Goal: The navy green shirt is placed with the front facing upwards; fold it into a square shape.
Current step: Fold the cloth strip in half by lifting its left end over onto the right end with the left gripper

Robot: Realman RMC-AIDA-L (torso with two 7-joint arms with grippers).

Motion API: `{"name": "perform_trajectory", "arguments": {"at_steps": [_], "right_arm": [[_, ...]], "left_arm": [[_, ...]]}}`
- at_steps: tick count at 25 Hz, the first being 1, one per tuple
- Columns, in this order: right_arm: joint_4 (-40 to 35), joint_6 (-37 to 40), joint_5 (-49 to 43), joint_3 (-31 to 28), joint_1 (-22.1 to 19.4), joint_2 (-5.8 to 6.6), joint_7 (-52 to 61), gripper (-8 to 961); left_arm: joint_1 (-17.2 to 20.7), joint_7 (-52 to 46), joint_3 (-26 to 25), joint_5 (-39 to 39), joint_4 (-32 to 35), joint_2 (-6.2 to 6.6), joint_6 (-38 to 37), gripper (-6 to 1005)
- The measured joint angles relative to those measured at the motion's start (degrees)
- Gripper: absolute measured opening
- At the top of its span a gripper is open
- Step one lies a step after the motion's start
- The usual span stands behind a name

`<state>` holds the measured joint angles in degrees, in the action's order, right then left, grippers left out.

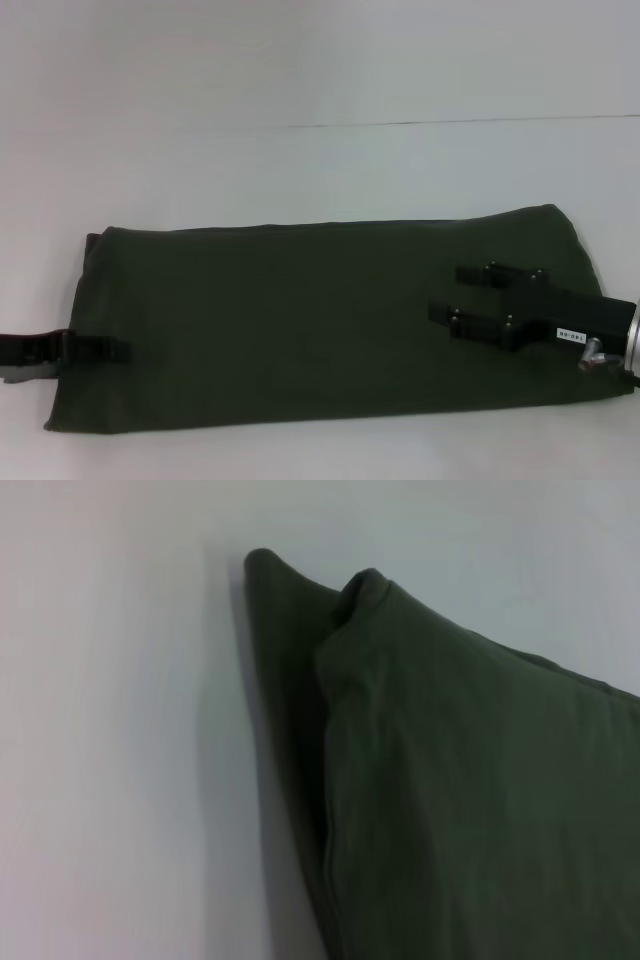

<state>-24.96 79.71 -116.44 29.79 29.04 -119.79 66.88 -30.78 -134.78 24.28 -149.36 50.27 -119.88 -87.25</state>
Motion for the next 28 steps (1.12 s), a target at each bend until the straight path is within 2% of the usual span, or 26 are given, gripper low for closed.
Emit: {"name": "perform_trajectory", "arguments": {"at_steps": [6,9,15,21,28], "right_arm": [[0.00,-0.30,0.08,0.00,0.07,0.00,0.02,798],[0.00,-0.39,0.08,0.00,0.06,0.00,0.08,797],[-0.04,-0.42,0.16,0.00,0.04,0.00,0.27,795],[-0.16,-0.44,0.17,0.00,-0.04,0.00,0.17,794],[-0.03,-0.44,0.06,0.00,0.43,-0.01,0.04,795]], "left_arm": [[-0.24,0.27,0.00,0.43,0.53,-0.05,-0.30,669],[-0.56,0.34,-0.02,0.50,0.56,0.00,-0.36,435],[-1.06,0.38,-0.03,0.55,0.60,0.04,-0.55,222],[-1.33,0.36,-0.03,0.64,1.00,0.26,-0.69,141],[-0.12,0.40,-0.41,0.67,5.45,0.19,-2.04,74]]}}
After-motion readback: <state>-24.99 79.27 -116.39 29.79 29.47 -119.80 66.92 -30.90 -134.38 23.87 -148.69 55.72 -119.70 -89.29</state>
